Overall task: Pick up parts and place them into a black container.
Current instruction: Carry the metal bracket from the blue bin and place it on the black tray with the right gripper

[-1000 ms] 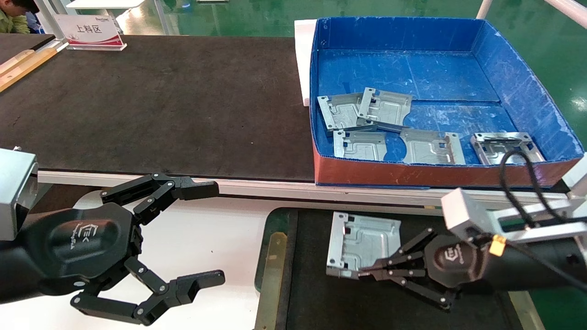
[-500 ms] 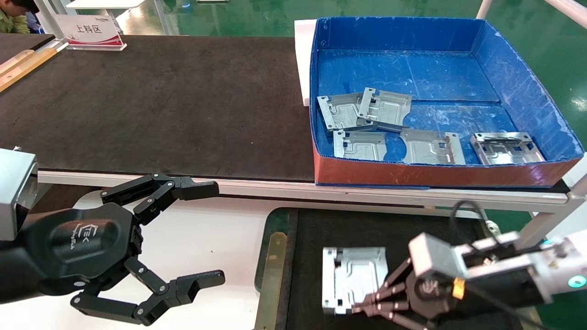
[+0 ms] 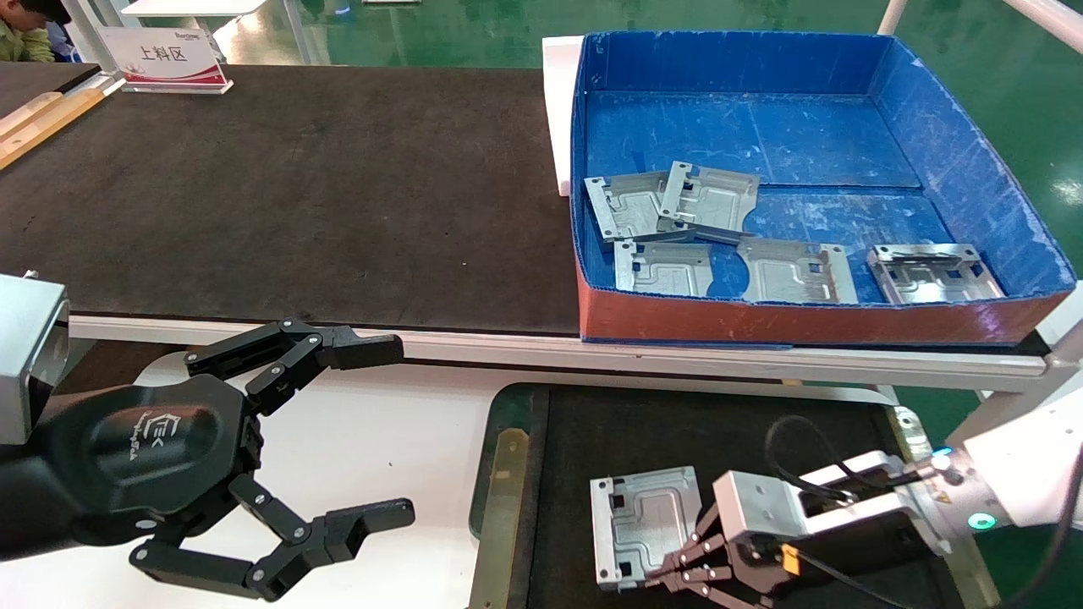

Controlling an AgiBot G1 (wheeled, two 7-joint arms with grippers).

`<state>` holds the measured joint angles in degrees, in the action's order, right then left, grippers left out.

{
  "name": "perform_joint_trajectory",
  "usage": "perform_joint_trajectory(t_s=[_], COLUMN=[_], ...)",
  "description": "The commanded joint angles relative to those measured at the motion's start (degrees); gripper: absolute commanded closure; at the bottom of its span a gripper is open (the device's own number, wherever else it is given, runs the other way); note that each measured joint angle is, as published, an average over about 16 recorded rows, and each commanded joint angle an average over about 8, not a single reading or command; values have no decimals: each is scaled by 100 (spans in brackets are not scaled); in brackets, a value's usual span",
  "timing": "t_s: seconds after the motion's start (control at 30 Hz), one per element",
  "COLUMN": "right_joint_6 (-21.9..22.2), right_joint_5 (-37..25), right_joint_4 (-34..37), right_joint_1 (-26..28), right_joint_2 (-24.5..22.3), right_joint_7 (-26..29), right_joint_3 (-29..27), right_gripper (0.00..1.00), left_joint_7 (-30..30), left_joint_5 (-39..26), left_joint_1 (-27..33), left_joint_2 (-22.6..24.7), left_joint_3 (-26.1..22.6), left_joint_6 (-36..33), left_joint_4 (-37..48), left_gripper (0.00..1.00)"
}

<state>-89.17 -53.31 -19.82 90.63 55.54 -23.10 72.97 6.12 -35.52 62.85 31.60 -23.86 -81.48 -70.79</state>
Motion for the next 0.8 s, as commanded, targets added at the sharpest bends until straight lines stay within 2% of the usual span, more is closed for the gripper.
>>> perform_joint_trajectory(t_s=[0.03,0.37,0.8], right_joint_6=[49,173,615], right_joint_5=[-37,59,114], right_joint_4=[254,1108,1700], right_joint_1=[-2,-71,-135], right_joint_2=[143,681,1146], right_joint_7=[-164,-559,-783], right_joint_3=[28,-32,-79], right_gripper=[100,100,100], left_joint_7=[0,0,0], left_joint_5=[0,0,0], left_joint_1=[0,0,0], left_joint_2=[0,0,0], left_joint_3=[0,0,0], left_joint_6=[0,0,0], left_joint_4=[0,0,0], left_gripper=[0,0,0])
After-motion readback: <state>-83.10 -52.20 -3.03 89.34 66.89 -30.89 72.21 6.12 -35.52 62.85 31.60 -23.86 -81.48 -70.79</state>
